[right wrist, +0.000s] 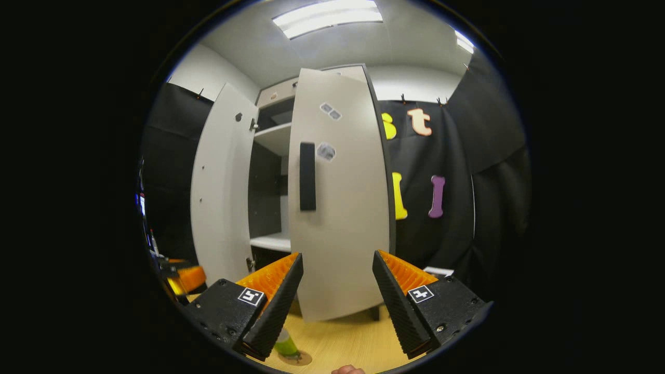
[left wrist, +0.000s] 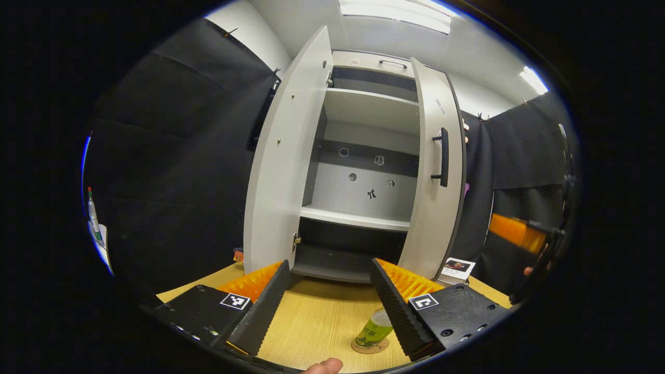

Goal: Grasp the bottle in the cabinet with the left hand and place it on the coaster, then close the right door with the right hand and the left door with the left hand.

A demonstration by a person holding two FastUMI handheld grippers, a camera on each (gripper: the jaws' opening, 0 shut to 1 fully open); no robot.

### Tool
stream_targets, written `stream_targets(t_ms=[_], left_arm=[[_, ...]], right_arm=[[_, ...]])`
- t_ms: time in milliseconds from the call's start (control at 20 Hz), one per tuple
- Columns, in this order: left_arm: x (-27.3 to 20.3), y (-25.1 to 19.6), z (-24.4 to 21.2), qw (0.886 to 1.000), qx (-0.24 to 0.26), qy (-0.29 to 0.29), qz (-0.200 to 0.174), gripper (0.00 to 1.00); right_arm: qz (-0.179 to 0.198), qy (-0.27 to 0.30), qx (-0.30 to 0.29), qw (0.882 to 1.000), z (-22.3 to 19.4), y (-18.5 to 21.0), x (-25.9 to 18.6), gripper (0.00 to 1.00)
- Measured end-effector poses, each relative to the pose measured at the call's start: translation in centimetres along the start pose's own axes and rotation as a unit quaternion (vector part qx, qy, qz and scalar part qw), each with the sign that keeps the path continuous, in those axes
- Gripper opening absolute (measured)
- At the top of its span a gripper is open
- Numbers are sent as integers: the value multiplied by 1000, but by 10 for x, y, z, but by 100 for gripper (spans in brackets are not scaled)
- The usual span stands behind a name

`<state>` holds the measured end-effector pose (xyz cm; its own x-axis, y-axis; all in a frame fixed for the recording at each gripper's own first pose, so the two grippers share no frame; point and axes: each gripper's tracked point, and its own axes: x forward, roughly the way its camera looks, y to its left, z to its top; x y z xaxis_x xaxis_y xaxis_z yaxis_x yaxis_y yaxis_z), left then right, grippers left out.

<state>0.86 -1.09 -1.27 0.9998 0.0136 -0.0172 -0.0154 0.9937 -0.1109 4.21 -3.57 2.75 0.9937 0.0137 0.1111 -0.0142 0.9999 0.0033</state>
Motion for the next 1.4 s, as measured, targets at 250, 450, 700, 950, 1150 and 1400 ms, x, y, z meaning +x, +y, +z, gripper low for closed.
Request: stream_targets(t_ms=[250, 450, 700, 950, 1150, 1400], left_arm=[[8, 52, 43, 994, -2, -62, 85, 95], [14, 138, 103, 974, -17, -118, 192, 95], [56, 195, 142, 960, -13, -150, 238, 95], [97, 193, 152, 963, 9, -146, 225, 95], [94, 188, 159, 959, 32, -168, 226, 94], [97, 159, 156, 972, 38, -151, 175, 94]], right_arm=[[-10, 55, -11, 998, -60, 0, -16, 83], [-14, 80, -19, 996, -72, -5, -23, 83], [-55, 87, -34, 994, -75, -29, -22, 83], [-73, 85, -31, 993, -73, -39, -22, 83], [-76, 92, -22, 993, -78, -42, -19, 83], [-59, 89, -10, 994, -75, -32, -8, 83]])
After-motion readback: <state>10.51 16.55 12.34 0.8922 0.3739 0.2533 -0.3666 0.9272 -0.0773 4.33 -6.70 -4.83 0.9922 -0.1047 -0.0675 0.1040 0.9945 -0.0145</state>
